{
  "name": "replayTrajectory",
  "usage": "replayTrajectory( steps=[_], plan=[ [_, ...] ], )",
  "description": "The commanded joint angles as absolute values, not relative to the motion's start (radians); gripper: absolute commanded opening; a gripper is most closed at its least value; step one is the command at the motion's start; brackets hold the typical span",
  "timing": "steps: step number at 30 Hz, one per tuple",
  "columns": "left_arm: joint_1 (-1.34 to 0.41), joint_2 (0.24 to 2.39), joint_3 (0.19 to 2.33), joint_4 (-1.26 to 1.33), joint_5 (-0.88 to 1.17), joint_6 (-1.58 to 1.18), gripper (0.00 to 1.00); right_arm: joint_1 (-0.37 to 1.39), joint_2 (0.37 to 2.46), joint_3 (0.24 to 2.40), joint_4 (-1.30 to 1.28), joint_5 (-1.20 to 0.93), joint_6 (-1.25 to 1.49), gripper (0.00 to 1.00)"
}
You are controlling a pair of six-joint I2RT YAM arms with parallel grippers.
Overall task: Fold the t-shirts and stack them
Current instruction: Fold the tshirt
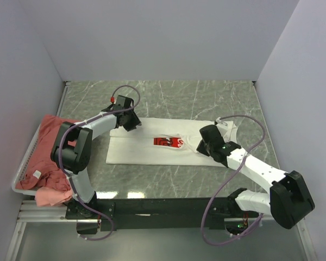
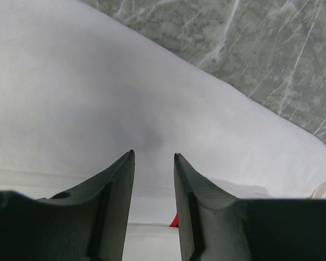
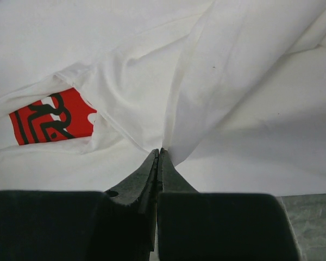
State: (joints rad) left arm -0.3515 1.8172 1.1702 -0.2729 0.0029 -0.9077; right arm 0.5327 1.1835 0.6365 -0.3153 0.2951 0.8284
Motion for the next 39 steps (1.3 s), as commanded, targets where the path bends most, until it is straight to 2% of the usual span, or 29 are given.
replayTrajectory(
  steps=[1, 21, 31, 39],
  plan=[
    [-0.356, 1.815, 1.157, -0.245, 0.008, -0.917, 0.41, 0.541, 1.117, 0.623, -0.307, 0.345, 0.856, 0.00],
    [-0.356, 1.746, 1.091, -0.224, 0.014, -0.920, 0.39, 0.540, 0.971, 0.542, -0.383, 0.402, 0.882, 0.00],
    [-0.357, 1.738, 1.108, -0.215, 0.047, -0.926, 0.36, 0.538, 0.954, 0.526, -0.433, 0.443, 0.900, 0.00],
    [-0.425, 1.793, 1.186, -0.204, 0.068, -0.917, 0.32, 0.519, 0.956, 0.508, -0.443, 0.449, 0.897, 0.00]
  ],
)
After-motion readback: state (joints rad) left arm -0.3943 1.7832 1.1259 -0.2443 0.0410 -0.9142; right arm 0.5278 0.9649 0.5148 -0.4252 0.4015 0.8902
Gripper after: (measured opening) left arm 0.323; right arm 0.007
